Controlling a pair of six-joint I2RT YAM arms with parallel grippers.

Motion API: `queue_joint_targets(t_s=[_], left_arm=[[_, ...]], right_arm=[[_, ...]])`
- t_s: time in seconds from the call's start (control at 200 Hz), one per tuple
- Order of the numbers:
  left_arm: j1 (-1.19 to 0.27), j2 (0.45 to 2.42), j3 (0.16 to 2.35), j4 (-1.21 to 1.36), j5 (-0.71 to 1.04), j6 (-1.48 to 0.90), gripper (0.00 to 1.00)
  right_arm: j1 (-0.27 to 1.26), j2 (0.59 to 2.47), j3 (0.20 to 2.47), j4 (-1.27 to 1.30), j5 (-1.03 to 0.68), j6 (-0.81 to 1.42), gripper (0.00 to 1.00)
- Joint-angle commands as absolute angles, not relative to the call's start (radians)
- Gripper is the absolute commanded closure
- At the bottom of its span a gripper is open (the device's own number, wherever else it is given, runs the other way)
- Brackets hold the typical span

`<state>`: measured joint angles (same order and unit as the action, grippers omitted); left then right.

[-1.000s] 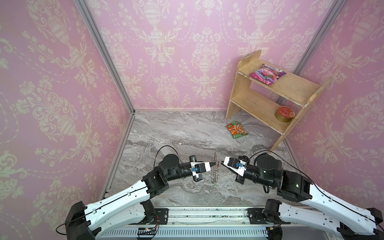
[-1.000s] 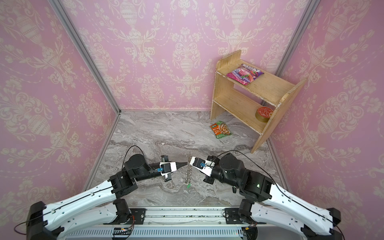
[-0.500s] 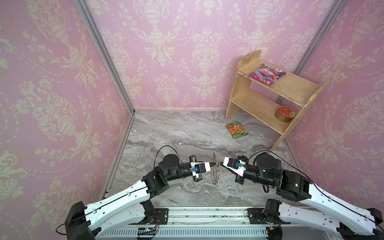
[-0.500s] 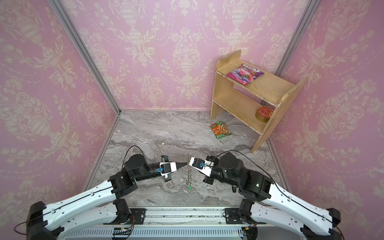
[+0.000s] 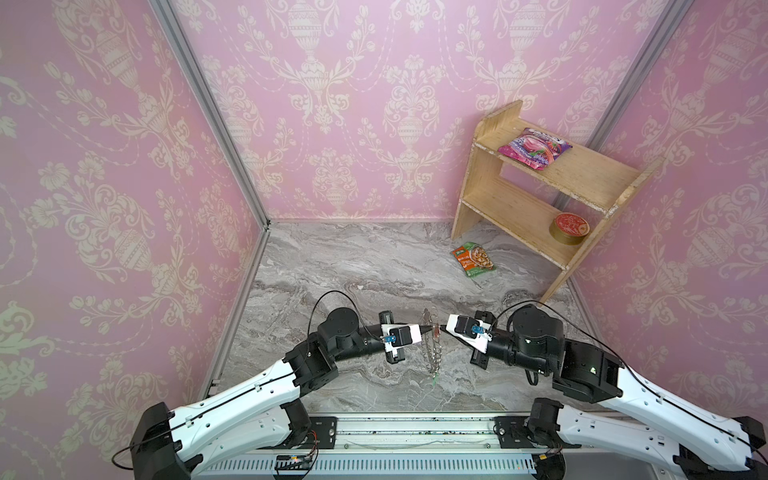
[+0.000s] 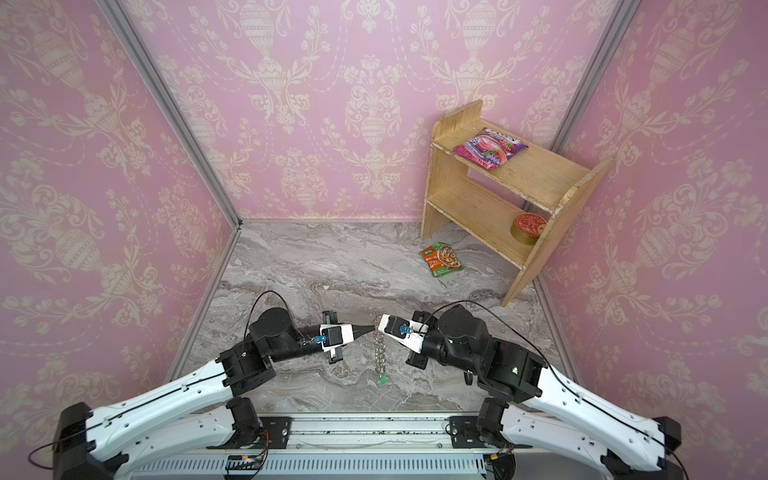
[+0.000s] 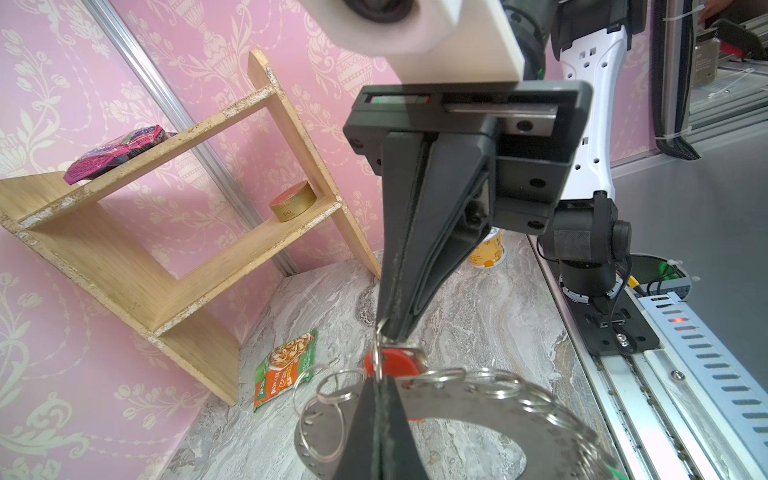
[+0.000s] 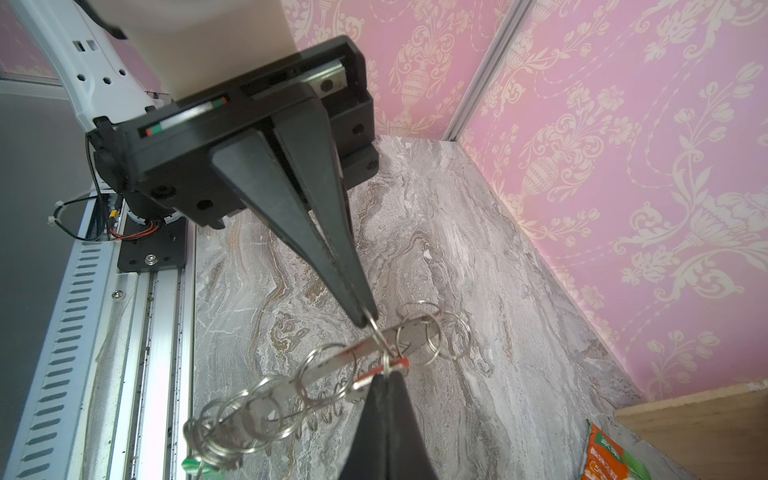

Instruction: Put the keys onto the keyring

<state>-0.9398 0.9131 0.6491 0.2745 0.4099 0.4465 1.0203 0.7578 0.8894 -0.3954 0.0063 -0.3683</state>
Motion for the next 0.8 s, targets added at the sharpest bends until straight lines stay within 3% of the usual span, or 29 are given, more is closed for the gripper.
queue_joint_targets(t_s=[0.0,0.796], left_arm=[[-0.939,0.928,0.692,0.238,0.44,0.416,1.0],[-0.936,0.977,0.785,0.104,0.447,0.393,1.0]], right_arm=[[1.013,0.749,0.918,-0.363,-0.015,-0.367,1.0],[1.013,0.75,0.926,-0.385,-0.025,-0.378,1.0]])
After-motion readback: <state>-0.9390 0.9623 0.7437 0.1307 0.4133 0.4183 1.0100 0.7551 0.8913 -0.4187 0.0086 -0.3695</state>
